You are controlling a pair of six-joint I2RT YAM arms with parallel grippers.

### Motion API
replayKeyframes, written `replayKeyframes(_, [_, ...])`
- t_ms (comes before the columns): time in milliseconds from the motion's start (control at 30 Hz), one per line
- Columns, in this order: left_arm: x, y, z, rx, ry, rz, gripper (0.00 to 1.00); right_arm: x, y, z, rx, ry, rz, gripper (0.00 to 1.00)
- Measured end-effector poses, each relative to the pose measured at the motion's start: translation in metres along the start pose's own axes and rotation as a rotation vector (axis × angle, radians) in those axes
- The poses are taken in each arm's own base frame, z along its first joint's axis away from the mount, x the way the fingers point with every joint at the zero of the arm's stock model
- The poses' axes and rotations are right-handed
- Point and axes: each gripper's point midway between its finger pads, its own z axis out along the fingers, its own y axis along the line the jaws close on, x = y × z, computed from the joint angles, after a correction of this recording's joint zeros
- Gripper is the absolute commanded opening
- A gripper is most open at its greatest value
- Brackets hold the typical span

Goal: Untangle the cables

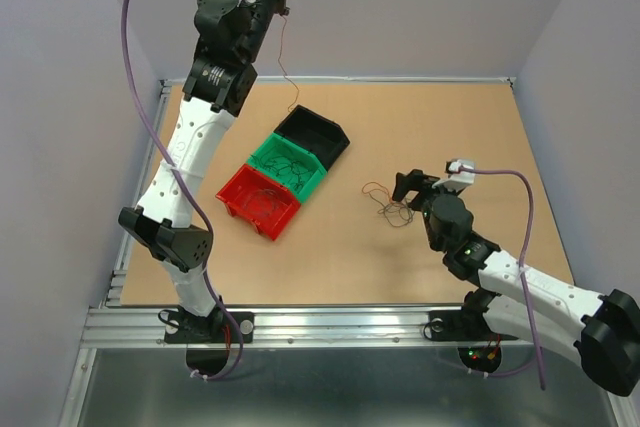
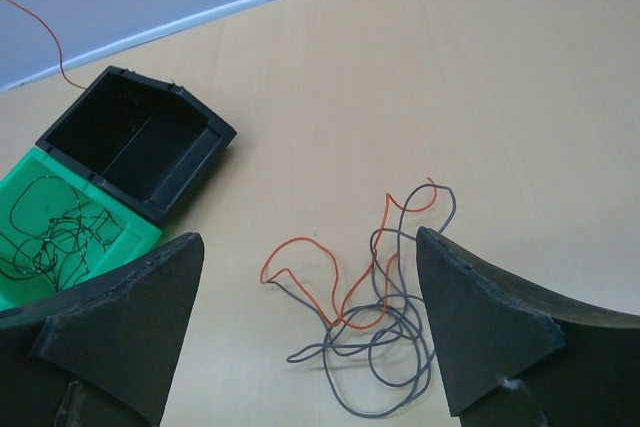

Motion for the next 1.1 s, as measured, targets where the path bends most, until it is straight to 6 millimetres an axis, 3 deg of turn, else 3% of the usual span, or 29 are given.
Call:
replayKeyframes(167, [-0.018, 0.015, 0.001, -0.08, -0.062, 0.047, 0.0, -0.001, 0.004, 0.001, -0.021, -0.001, 0.003, 0.92])
replayKeyframes(333, [-0.032, 0.011, -0.002, -0.08, -0.102, 0.064, 0.0, -0.002, 0.014, 0.0, -0.079, -0.008, -0.006, 0.92])
replayKeyframes(500, [-0.039, -0.007, -0.023, -0.003, -0.117, 0.059, 0.0, 0.002, 0.046, -0.002, -0.273, -0.016, -0.07, 0.92])
replayKeyframes(600, [-0.046, -0.016, -0.037, 0.022, -0.127, 0.057, 0.0, 0.015, 0.067, 0.008, -0.355, 0.011, -0.163, 0.92])
replayKeyframes(667, [-0.054, -0.023, -0.042, 0.036, -0.143, 0.059, 0.0, 0.02, 0.089, 0.025, -0.404, 0.037, -0.227, 0.94])
replayKeyframes(733, [-0.06, -0.029, -0.045, 0.044, -0.156, 0.063, 0.0, 0.015, 0.125, 0.05, -0.48, 0.03, -0.259, 0.98])
replayKeyframes(900, [-0.059, -0.032, -0.046, 0.044, -0.155, 0.078, 0.0, 0.018, 0.197, 0.098, -0.65, 0.01, -0.305, 1.0])
replayKeyframes(1100, [-0.048, -0.032, -0.045, 0.033, -0.123, 0.09, 0.0, -0.011, 0.293, 0.166, -0.819, -0.15, -0.304, 0.99])
